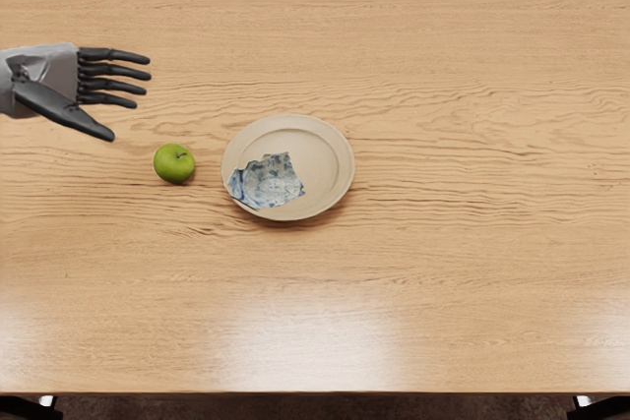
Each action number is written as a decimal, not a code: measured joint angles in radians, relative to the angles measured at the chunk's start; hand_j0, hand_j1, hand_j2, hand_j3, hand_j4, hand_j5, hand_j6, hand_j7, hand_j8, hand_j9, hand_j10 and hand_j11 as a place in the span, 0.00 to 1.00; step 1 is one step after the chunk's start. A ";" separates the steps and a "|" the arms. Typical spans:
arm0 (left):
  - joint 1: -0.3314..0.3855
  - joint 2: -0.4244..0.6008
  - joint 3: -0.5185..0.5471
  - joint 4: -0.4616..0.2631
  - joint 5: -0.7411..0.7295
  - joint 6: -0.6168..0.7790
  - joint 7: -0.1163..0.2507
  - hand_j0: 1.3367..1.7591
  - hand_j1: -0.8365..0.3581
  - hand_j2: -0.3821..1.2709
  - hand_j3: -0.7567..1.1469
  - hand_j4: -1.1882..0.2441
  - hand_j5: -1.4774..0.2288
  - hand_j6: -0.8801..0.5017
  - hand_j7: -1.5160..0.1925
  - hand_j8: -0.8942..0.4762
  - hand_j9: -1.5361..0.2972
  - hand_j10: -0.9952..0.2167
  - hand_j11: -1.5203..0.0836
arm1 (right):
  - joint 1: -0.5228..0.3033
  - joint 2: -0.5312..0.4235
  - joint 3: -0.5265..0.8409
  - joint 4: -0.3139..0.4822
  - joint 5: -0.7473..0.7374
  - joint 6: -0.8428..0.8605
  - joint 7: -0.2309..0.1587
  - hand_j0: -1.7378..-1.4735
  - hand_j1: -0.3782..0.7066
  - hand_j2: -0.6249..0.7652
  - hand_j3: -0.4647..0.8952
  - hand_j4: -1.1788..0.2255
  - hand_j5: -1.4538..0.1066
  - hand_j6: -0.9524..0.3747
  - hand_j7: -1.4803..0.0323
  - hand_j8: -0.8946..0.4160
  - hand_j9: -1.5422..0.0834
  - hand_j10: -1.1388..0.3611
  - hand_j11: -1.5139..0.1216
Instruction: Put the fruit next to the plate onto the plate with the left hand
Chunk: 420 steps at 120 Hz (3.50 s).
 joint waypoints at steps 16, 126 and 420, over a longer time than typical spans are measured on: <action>0.000 -0.001 -0.004 0.002 -0.004 0.000 0.000 0.76 0.75 0.26 0.40 0.66 0.68 0.46 0.70 0.47 0.66 0.62 0.75 | 0.004 0.000 0.000 0.000 -0.001 0.000 0.001 0.30 0.05 0.45 0.34 0.82 0.91 0.70 0.96 0.67 0.93 0.74 0.91; -0.157 -0.068 0.041 -0.190 0.613 0.351 0.426 0.76 0.75 0.26 0.40 0.65 0.68 0.45 0.70 0.47 0.66 0.61 0.75 | 0.007 0.000 0.000 -0.001 0.000 0.000 0.001 0.30 0.05 0.45 0.34 0.82 0.91 0.70 0.96 0.67 0.93 0.74 0.91; -0.432 -0.583 0.767 0.005 0.678 0.601 0.430 0.76 0.57 0.28 0.40 0.53 0.55 0.33 0.57 0.35 0.54 0.47 0.61 | 0.013 0.000 0.000 -0.001 -0.001 0.000 0.001 0.30 0.05 0.45 0.34 0.82 0.91 0.70 0.96 0.67 0.93 0.74 0.91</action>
